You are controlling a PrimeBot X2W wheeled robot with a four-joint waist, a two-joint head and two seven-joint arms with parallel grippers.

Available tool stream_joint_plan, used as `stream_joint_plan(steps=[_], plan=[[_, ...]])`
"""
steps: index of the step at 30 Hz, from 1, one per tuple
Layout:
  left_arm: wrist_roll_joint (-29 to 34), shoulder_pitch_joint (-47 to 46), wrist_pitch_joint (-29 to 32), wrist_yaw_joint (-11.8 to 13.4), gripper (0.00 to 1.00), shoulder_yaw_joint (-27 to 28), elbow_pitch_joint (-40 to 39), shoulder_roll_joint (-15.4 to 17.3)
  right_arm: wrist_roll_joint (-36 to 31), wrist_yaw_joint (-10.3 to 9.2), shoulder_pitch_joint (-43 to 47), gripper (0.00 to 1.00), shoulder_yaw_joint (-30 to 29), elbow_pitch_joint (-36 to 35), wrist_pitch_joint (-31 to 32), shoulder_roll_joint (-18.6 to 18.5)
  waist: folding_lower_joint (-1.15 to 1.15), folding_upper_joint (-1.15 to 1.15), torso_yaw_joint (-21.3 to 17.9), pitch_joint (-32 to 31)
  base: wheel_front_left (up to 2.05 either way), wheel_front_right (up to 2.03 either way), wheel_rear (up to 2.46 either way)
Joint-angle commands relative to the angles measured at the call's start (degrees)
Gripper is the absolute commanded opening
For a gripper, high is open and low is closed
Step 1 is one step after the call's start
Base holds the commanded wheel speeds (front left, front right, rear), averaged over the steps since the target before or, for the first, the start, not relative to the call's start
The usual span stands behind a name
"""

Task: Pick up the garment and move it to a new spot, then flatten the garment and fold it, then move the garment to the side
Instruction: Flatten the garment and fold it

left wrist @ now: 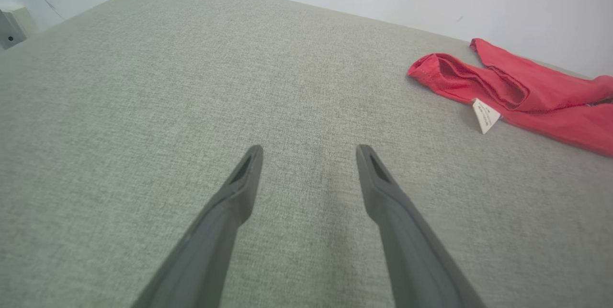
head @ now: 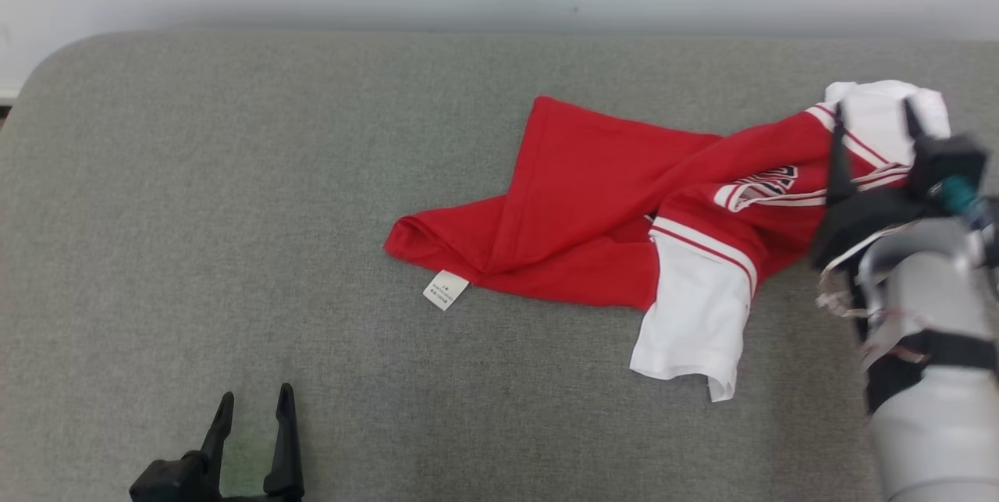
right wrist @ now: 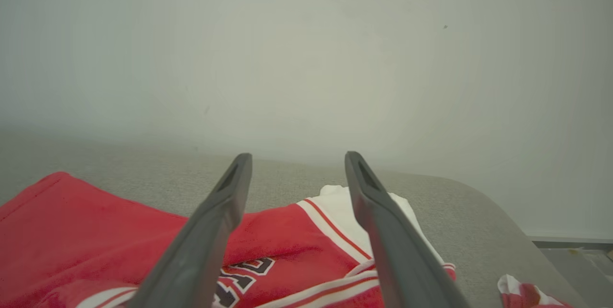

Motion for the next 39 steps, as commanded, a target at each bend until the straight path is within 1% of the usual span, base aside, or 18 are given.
stream_joint_plan(steps=[1, 4, 9, 14, 19, 28, 38, 39], plan=[[-0.13, 0.44, -0.17, 0.04, 1.00, 0.04, 0.05, 0.01, 1.34, -0.16, 1.71, 1.00, 1.34, -0.97, -0.22, 0.94, 0.00, 0.00, -1.35, -1.43, 0.00, 0.00, 0.00], [-0.62, 1.46, -0.17, 0.04, 1.00, -0.07, 0.43, -0.02, 5.66, -0.16, 7.19, 1.00, 6.38, -3.89, -0.23, 2.68, 0.00, 0.00, -2.07, -2.62, 0.00, 0.00, 0.00], [-1.07, 2.45, -0.17, 0.04, 1.00, -0.11, 0.89, -0.02, 11.86, -0.16, 14.31, 1.00, 14.33, -7.80, -0.24, 4.01, 0.00, 0.00, -2.87, -3.91, 0.00, 0.00, 0.00], [-1.01, 2.84, -0.17, 0.04, 1.00, -0.20, 1.28, -0.02, 15.20, -0.16, 18.32, 1.00, 18.30, -9.28, -0.24, 3.96, 0.00, 0.00, -3.20, -4.90, 0.00, 0.00, 0.00], [-1.42, 3.72, -0.17, 0.04, 1.00, -0.85, 1.53, -0.02, 16.37, -0.16, 18.28, 1.00, 18.85, -7.80, -0.24, 3.57, 0.00, 0.00, -2.94, -5.55, 0.00, 0.00, 0.00], [-2.25, 2.34, -0.17, 0.04, 1.00, -2.04, 1.23, 0.01, 14.62, -0.16, 13.17, 1.00, 18.77, -2.82, -0.24, 3.91, 0.00, 0.00, -1.18, -4.20, 0.00, 0.00, 0.00], [-3.04, 1.42, -0.17, 0.04, 1.00, -2.59, 0.79, -0.02, 11.87, -0.16, 8.07, 1.00, 16.82, 3.17, -0.25, 3.80, 0.00, 0.00, 0.69, -1.97, 0.00, 0.00, 0.00], [-3.08, 1.38, -0.17, 0.04, 1.00, -2.61, 0.76, -0.02, 11.57, -0.16, 7.67, 0.99, 16.56, 3.65, -0.25, 3.71, 0.00, 0.00, 0.77, -1.82, 0.00, 0.00, 0.00]])
